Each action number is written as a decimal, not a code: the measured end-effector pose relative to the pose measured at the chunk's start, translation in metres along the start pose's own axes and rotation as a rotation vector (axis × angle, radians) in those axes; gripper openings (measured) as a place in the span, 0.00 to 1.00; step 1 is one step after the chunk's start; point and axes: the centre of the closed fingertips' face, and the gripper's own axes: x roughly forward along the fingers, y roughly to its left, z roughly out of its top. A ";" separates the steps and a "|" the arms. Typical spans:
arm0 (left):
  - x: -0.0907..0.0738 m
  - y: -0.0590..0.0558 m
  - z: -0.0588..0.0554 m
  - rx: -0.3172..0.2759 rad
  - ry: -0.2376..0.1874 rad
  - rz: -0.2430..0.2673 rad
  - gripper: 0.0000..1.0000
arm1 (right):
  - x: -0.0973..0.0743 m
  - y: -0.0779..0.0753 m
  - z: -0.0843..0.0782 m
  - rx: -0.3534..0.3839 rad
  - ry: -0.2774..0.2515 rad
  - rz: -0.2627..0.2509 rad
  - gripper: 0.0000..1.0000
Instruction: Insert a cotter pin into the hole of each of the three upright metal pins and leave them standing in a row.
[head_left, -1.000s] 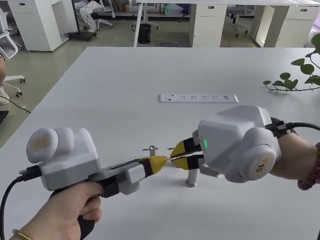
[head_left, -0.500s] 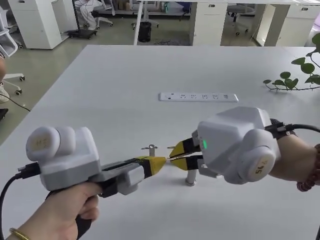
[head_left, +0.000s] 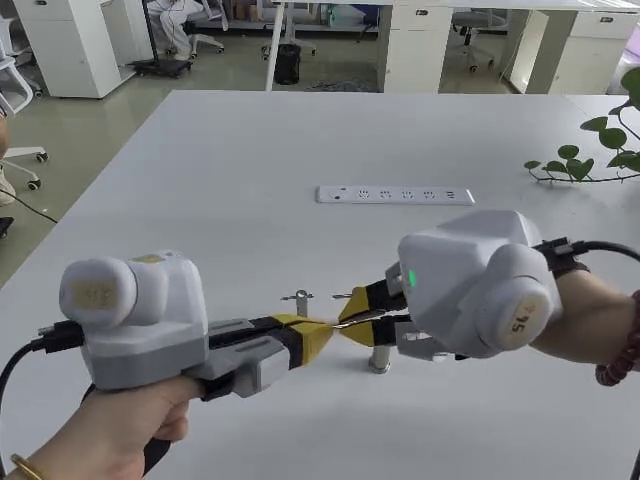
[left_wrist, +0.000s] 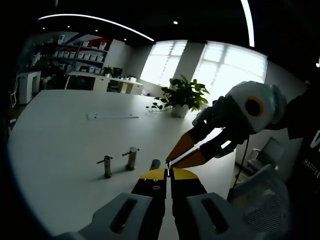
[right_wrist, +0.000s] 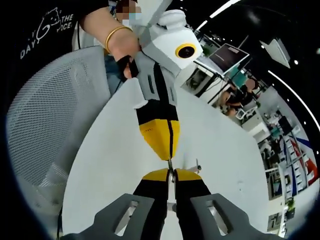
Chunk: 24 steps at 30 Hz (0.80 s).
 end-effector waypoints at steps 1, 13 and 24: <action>0.000 0.000 -0.002 0.019 0.010 0.001 0.00 | 0.000 0.000 0.000 0.009 -0.003 0.002 0.00; 0.000 -0.003 -0.011 0.187 0.082 -0.023 0.00 | 0.001 0.011 -0.004 0.110 -0.022 0.075 0.00; -0.001 -0.011 -0.015 0.304 0.110 -0.072 0.00 | -0.002 0.019 -0.011 0.192 -0.028 0.134 0.01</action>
